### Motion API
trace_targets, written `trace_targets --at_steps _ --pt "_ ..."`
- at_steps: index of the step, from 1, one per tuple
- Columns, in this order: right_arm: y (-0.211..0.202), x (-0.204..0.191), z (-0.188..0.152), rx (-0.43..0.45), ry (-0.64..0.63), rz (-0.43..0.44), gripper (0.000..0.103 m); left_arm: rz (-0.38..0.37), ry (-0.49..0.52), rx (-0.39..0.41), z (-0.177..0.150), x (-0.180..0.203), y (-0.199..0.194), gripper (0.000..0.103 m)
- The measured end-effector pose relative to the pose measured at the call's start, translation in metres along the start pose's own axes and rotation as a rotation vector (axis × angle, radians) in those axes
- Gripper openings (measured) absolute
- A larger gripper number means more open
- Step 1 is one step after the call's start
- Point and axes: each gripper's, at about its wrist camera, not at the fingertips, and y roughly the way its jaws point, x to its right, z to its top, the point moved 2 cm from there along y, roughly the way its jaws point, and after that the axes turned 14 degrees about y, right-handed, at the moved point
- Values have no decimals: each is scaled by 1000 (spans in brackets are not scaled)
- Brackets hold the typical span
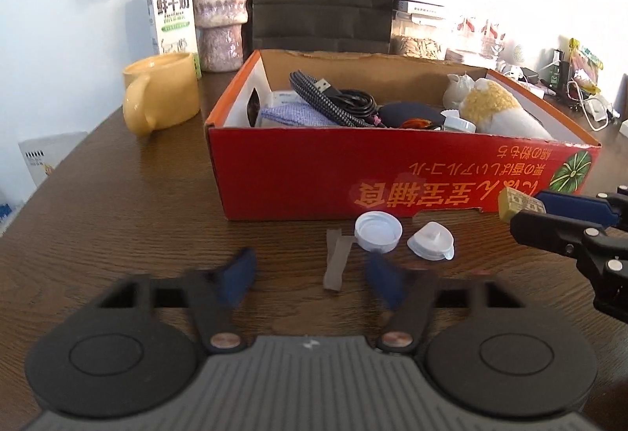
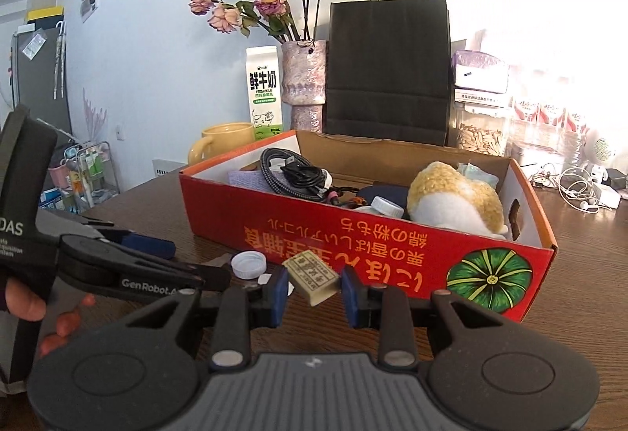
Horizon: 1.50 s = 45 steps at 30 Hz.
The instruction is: Organize objects
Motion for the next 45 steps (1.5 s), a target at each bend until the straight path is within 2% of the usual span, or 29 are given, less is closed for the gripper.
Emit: trace_targets --at_steps 1,2,15,21,34,45 --pt "0 0 0 0 -3 1 28 -10 -2 6 0 0 -1 14" --pt "0 -1 0 1 -5 1 28 -30 -10 9 0 0 -2 7" --pt "-1 -2 -1 10 -14 -7 28 -40 -34 104 -2 3 -28 7" --pt "-3 -2 2 33 -12 -17 28 -38 -59 189 6 -2 -49 7" --pt "-6 -6 44 153 -9 -44 28 -70 -42 364 61 5 -76 7" --pt "19 -3 80 214 7 -74 28 -83 -60 397 97 7 -52 7"
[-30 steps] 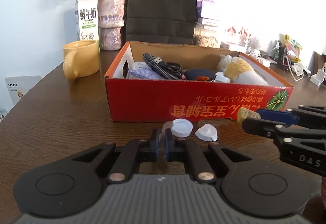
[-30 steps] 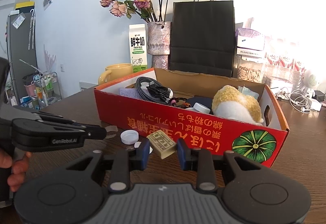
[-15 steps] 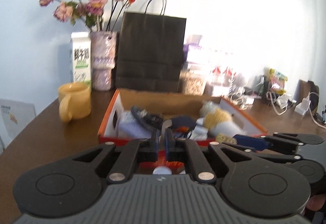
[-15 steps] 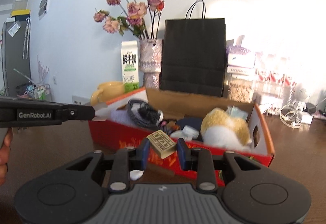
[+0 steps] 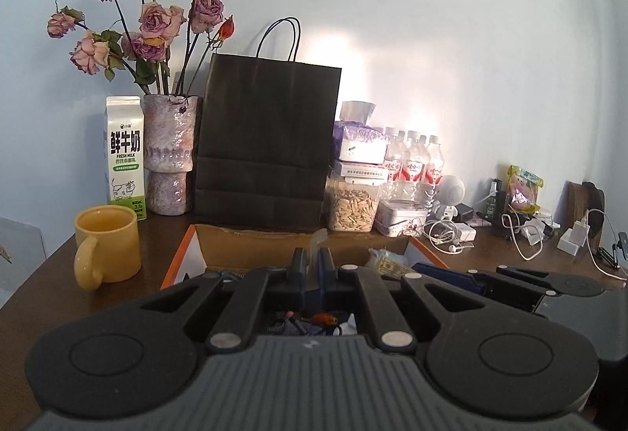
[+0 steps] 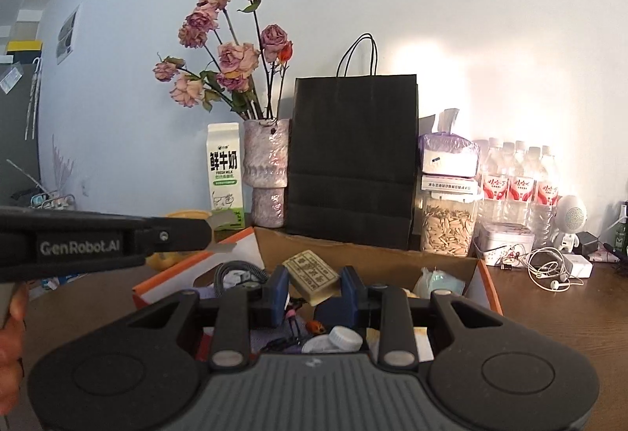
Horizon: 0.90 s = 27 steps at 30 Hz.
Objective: Organize objects
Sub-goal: 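Carry the beige box and grey stick into the red box and open both grippers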
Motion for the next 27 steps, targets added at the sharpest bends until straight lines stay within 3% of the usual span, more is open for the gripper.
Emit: trace_targets --at_steps 8,18,19,21,22,23,25,27 --pt "35 13 9 11 15 -29 28 18 -6 -5 6 -5 44 7" --pt "58 29 -2 -79 17 -31 29 -3 -27 -65 -8 -18 79 9" --pt "58 30 -4 -81 17 -34 29 -1 -34 -66 -9 -21 78 15" --pt "57 32 -5 -87 22 -44 46 9 -49 -73 -11 -25 77 49" --pt "55 33 -6 -81 25 -48 59 26 -52 -73 -12 -27 76 77" --pt "54 35 -6 -78 30 -53 77 44 -48 -70 -12 -28 75 94" --pt "52 37 -6 -67 39 -64 101 66 -32 -59 -11 -27 72 102" --pt "51 38 -7 -62 44 -67 103 71 -28 -54 -10 -27 70 103"
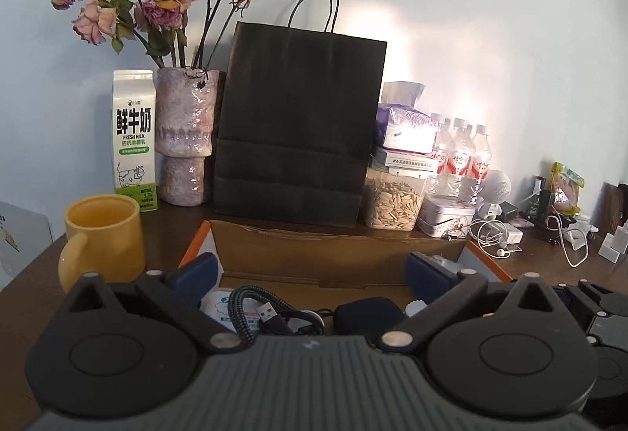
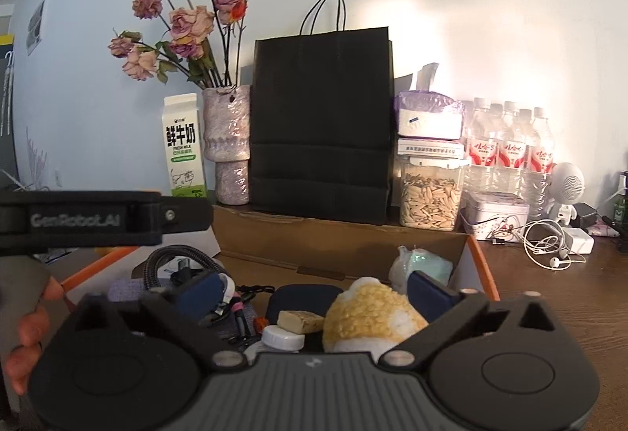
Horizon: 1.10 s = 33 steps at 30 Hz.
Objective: Organize objects
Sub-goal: 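Carry the beige box and grey stick into the red box and open both grippers, then withdraw both grippers and grasp a white bottle cap with the left gripper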
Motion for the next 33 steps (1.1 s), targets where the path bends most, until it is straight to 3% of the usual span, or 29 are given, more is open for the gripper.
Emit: trace_targets --at_steps 12,21,27,33 --pt "-4 -1 -3 -5 -2 -13 103 24 -15 -2 -4 -3 -8 103" --pt "-34 -3 -10 16 -20 4 103 19 -23 8 -17 -9 -43 103" --pt "-60 -1 -25 8 -41 3 103 13 13 -63 -47 -10 -62 103" --pt "-79 -2 -48 -27 -78 -3 103 -30 68 -184 -79 -3 -66 103"
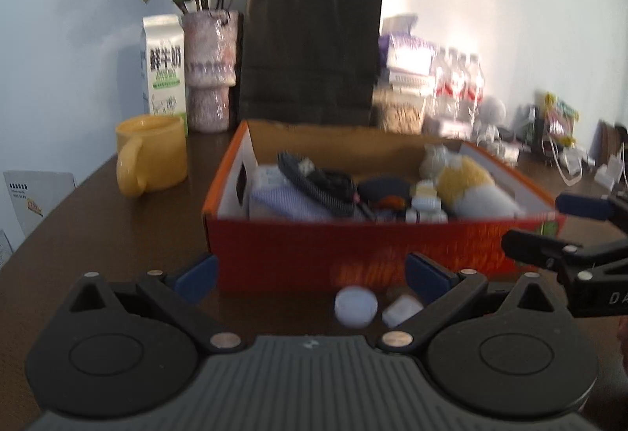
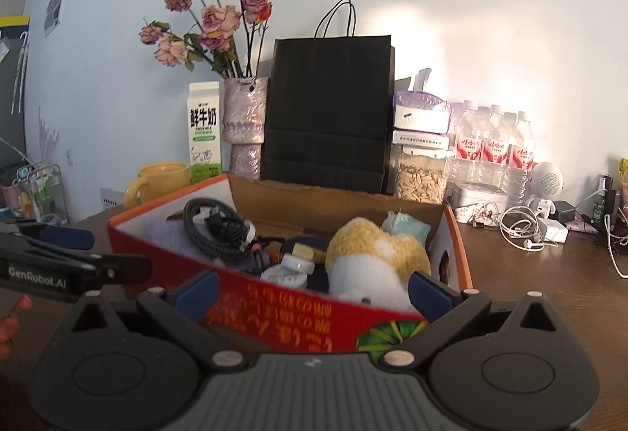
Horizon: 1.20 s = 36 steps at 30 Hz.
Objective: Organize objects
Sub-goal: 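Withdraw both grippers and grasp a white bottle cap with the left gripper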
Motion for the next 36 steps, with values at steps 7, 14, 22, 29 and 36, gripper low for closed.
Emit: trace_targets --at_steps 7,14,22,29,36 --pt "-7 1 -16 -45 -4 -5 103 -1 11 -119 -13 2 19 103" --pt "-3 6 -18 -66 26 -10 103 11 27 -146 -12 9 30 94" --pt "4 3 -23 -102 9 -19 103 -56 14 -116 -8 15 34 29" --pt "6 4 -23 -117 13 -21 103 -44 -42 -81 -10 7 26 29" --pt "14 3 -25 -162 11 -42 103 -20 -23 -29 -10 6 12 29"
